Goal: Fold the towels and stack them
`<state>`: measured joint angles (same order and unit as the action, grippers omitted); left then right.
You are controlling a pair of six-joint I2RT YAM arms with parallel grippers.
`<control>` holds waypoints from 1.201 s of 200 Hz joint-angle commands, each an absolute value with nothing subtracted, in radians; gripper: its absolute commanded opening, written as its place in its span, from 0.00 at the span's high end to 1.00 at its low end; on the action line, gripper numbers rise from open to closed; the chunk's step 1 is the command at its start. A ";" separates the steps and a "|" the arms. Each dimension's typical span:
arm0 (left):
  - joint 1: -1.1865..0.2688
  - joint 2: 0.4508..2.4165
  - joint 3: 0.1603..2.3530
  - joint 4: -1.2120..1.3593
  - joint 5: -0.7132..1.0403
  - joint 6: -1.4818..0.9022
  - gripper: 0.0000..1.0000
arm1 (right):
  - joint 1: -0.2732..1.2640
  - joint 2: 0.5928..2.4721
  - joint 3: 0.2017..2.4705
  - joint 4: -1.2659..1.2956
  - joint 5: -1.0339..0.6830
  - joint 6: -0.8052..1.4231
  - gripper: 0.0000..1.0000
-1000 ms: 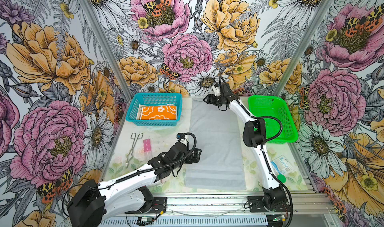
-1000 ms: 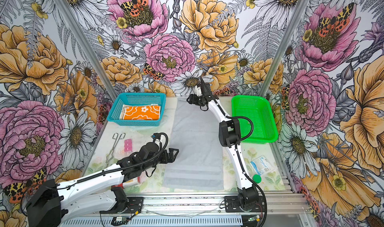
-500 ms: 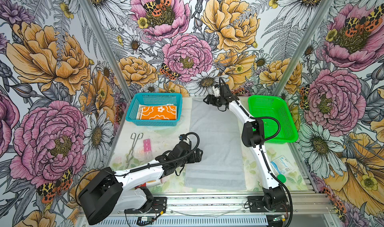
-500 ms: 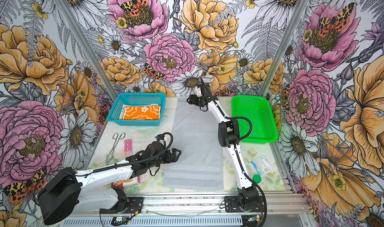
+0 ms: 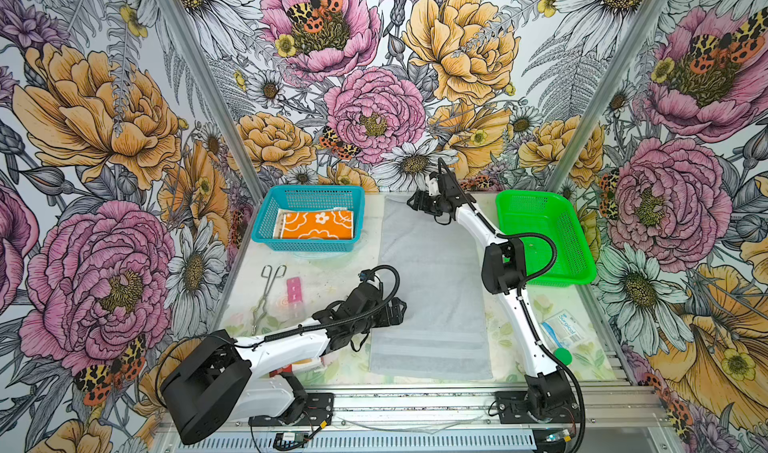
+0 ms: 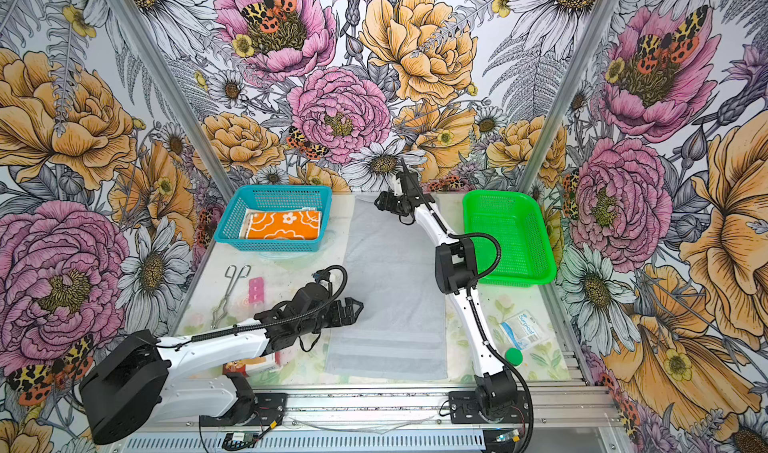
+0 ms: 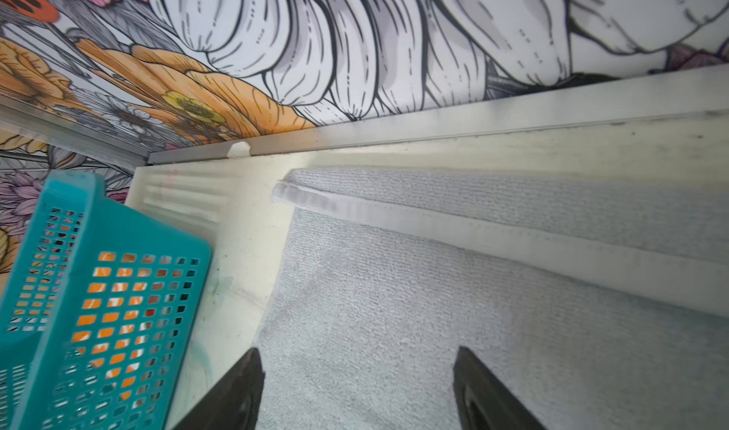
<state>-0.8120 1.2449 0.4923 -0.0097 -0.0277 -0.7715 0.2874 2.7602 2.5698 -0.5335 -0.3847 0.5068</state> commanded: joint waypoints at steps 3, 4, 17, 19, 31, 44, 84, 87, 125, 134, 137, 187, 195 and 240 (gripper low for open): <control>-0.797 1.226 0.466 0.002 -0.002 -0.776 0.01 | 0.280 2.787 2.573 -0.515 -0.312 0.485 0.23; -0.797 1.227 0.465 0.002 -0.002 -0.777 0.01 | 0.280 2.788 2.573 -0.514 -0.313 0.486 0.23; -0.796 1.231 0.460 0.000 0.000 -0.782 0.01 | 0.268 2.796 2.589 -0.509 -0.299 0.500 0.23; -0.796 1.232 0.459 0.000 0.002 -0.784 0.01 | 0.266 2.798 2.591 -0.508 -0.296 0.501 0.23; -0.795 1.241 0.459 -0.013 0.008 -0.796 0.01 | 0.257 2.801 2.600 -0.509 -0.270 0.509 0.23; -0.800 1.248 0.455 -0.020 0.018 -0.812 0.01 | 0.249 2.801 2.599 -0.509 -0.245 0.522 0.23; -0.837 1.235 0.439 -0.022 0.021 -0.856 0.01 | 0.201 2.822 2.591 -0.508 -0.226 0.634 0.23; -0.837 1.233 0.438 -0.025 0.019 -0.857 0.01 | 0.197 2.826 2.593 -0.509 -0.227 0.640 0.23; -0.838 1.192 0.418 -0.046 0.002 -0.867 0.01 | 0.174 2.860 2.636 -0.485 -0.234 0.682 0.23; -0.839 1.187 0.411 -0.043 0.002 -0.876 0.01 | 0.170 2.867 2.646 -0.467 -0.238 0.687 0.23; -0.840 1.185 0.408 -0.043 0.002 -0.879 0.01 | 0.167 2.869 2.648 -0.460 -0.240 0.692 0.23; -0.897 1.152 0.361 -0.097 0.008 -0.952 0.01 | 0.116 2.926 2.655 -0.257 -0.284 0.830 0.23; -0.909 1.139 0.347 -0.096 0.005 -0.970 0.01 | 0.106 2.939 2.651 -0.177 -0.306 0.863 0.23; -0.934 1.050 0.284 -0.120 -0.025 -1.024 0.01 | 0.070 3.007 2.674 0.217 -0.298 1.046 0.22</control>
